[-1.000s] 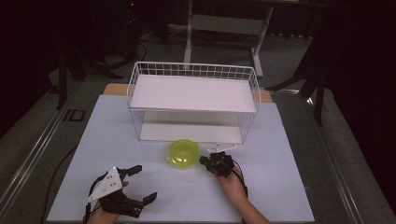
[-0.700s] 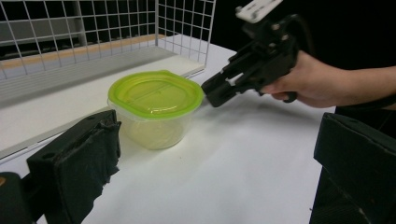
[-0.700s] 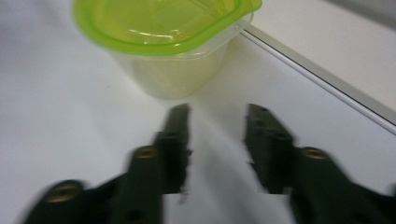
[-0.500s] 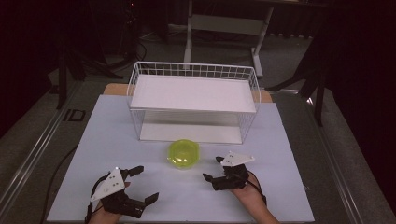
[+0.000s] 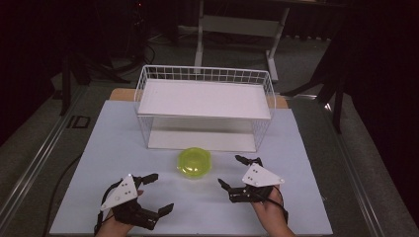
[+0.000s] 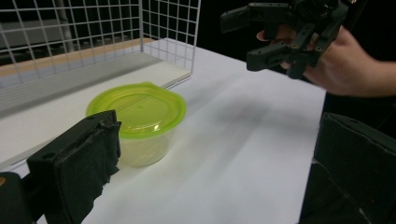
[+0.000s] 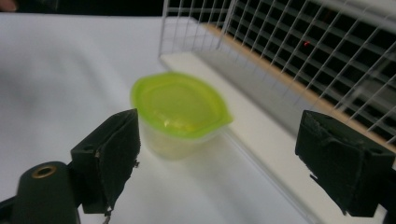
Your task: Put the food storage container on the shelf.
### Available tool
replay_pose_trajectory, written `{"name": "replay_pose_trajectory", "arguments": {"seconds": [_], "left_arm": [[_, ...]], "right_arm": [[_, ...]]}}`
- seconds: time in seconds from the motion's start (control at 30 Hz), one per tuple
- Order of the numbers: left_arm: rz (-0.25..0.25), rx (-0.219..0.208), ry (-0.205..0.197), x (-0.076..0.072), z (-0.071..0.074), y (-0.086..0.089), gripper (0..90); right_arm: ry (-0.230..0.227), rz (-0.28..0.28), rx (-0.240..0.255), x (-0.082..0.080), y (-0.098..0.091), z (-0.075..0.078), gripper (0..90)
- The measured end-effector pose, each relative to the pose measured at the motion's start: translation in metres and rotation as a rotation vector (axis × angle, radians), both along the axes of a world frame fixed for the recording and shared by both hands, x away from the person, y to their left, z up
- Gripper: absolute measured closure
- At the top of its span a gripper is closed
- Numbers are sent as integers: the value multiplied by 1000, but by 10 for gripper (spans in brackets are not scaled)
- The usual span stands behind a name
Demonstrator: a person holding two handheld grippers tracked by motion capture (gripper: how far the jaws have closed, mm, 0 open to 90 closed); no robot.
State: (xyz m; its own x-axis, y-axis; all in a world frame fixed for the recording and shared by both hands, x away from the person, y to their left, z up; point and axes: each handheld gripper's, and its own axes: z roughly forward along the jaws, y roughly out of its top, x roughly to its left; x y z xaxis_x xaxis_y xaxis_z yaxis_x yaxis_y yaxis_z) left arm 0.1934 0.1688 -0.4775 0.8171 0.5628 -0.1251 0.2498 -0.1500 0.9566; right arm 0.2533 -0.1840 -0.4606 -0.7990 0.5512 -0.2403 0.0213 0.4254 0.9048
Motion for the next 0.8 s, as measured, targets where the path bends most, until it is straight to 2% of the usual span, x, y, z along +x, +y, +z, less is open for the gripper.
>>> {"name": "replay_pose_trajectory", "arguments": {"seconds": [0.03,0.1,0.17,0.2,0.23,0.3,0.37,0.43,0.5,0.6,0.67,0.73,0.8], "left_arm": [[1,-3,3,1,1,0,14],[3,5,5,5,3,0,14],[1,1,4,10,6,0,14],[0,4,5,13,7,-1,14],[-1,5,7,15,9,-2,14],[-10,16,7,21,13,-3,14],[-22,36,16,28,16,-5,14],[-22,43,8,34,19,-7,14],[-20,20,18,41,22,-7,14],[6,-14,45,51,25,-6,14],[4,-38,72,57,27,-7,14],[4,-39,86,62,28,-7,14],[8,-14,105,67,30,-10,14]], "right_arm": [[15,-3,32,-1,-1,1,143],[68,-28,17,1,1,5,146],[51,-47,22,1,2,8,148],[60,-45,37,1,2,9,148],[80,-66,50,1,3,12,147],[85,-107,27,4,5,14,144],[112,-95,57,7,6,15,144],[120,-111,56,10,8,16,138],[122,-113,44,13,11,17,125],[132,-90,51,17,14,19,118],[179,-72,45,22,17,19,118],[195,-73,57,25,20,20,118],[210,-83,48,29,24,20,117]]}}
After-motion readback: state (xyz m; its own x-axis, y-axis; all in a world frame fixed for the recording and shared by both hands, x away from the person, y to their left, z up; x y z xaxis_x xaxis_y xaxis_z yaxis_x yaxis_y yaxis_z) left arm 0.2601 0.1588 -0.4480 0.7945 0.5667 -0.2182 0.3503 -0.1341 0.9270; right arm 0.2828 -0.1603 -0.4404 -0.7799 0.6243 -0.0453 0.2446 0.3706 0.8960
